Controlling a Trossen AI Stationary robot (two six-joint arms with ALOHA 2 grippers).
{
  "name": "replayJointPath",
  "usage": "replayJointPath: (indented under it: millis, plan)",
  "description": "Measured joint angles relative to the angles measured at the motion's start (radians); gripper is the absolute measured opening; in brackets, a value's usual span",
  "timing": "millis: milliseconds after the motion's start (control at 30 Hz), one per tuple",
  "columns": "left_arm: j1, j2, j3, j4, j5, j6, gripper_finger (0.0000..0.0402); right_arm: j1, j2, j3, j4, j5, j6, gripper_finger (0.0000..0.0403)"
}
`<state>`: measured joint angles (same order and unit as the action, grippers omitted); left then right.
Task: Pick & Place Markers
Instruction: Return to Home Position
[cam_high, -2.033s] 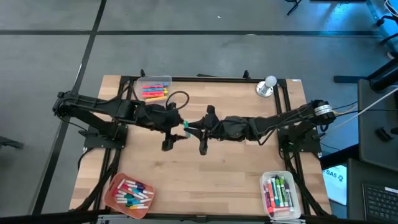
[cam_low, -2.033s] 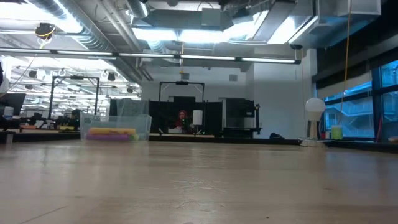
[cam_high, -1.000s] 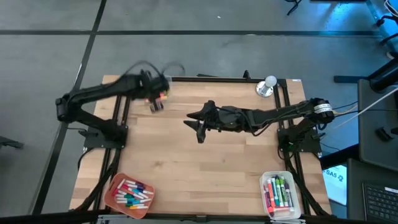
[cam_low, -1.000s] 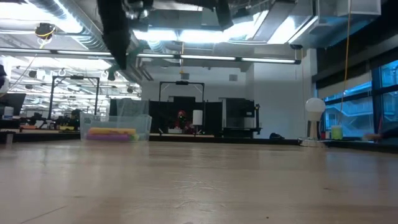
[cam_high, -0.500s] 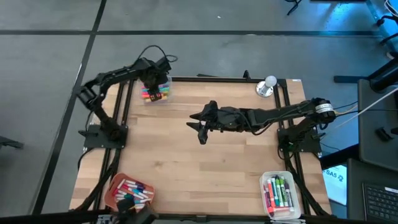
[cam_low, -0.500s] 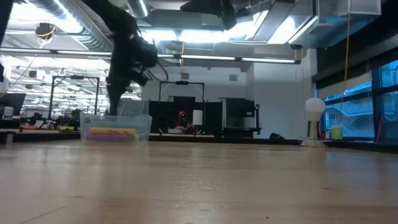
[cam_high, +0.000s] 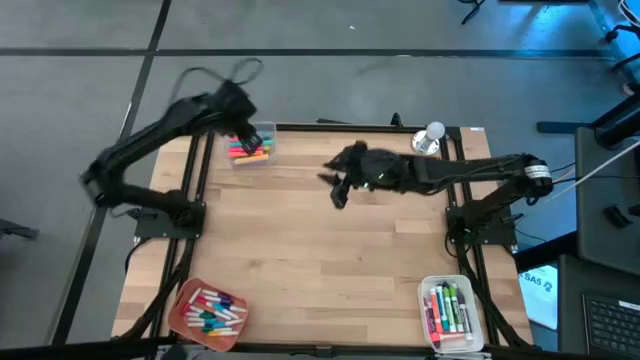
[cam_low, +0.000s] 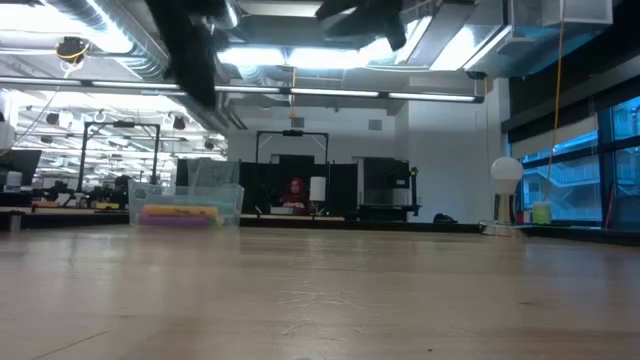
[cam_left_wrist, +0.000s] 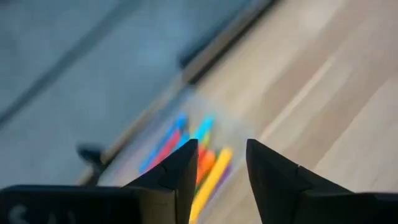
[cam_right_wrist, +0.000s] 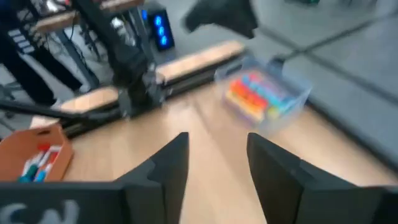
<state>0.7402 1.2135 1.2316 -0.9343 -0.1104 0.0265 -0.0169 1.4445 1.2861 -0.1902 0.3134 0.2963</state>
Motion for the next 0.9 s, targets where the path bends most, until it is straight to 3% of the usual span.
replayJointPath:
  millis: [167, 300, 367, 467, 567, 667, 900]
  plan:
    - [-0.045, -0.318, -0.136, 0.222, 0.023, -0.046, 0.0115, -0.066, -0.108, 0.0, 0.001, -0.028, -0.129, 0.0091]
    - [-0.081, -0.535, -0.291, 0.391, -0.016, -0.187, 0.0102, -0.092, -0.193, 0.0, -0.026, 0.131, -0.225, 0.0014]
    - [-0.096, -0.625, -0.36, 0.437, -0.094, -0.217, 0.0095, -0.111, -0.222, 0.0, -0.029, 0.212, -0.271, 0.001]
    - [-0.102, -0.739, -0.434, 0.458, -0.191, -0.217, 0.0085, -0.161, -0.265, 0.0, -0.054, 0.221, -0.306, 0.0007]
    - [-0.102, -0.832, -0.468, 0.46, -0.283, -0.207, 0.0077, -0.227, -0.312, 0.0, -0.139, 0.148, -0.306, 0.0005]
    - [-0.101, -0.9, -0.485, 0.465, -0.312, -0.237, 0.007, -0.302, -0.374, -0.035, -0.17, -0.001, -0.307, 0.0005]
    - [-0.102, -0.942, -0.492, 0.424, -0.334, -0.214, 0.0057, -0.403, -0.632, -0.346, 0.123, -0.215, -0.268, 0.0002]
